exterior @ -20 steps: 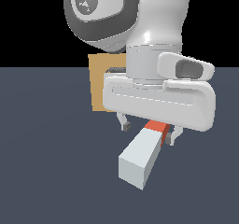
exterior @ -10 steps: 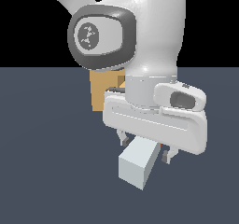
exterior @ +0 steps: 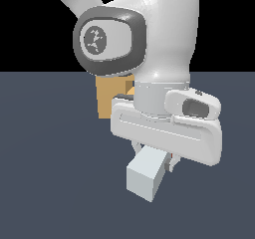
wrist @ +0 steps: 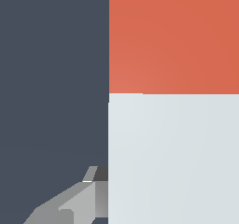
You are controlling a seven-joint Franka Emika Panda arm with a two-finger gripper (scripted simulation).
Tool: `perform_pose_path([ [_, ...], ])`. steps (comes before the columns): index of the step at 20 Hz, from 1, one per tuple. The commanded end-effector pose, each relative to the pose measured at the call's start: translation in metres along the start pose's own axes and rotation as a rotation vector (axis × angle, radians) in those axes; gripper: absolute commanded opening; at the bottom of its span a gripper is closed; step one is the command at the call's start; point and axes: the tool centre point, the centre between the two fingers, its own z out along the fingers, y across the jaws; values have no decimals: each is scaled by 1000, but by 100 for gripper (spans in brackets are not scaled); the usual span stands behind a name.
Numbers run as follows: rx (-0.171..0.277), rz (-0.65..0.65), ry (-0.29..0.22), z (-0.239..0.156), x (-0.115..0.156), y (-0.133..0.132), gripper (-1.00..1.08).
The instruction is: Insert the peg into the horizontal hole in a box.
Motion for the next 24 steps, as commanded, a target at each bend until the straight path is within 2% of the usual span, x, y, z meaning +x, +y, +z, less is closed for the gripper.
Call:
perform_pose_path([
  [1,-1,0,1,0,0,0,-100],
  [12,0,-61,0,-16,10,-14,-100],
  [24,-2,-298,-1,-78,39,-72,-100],
])
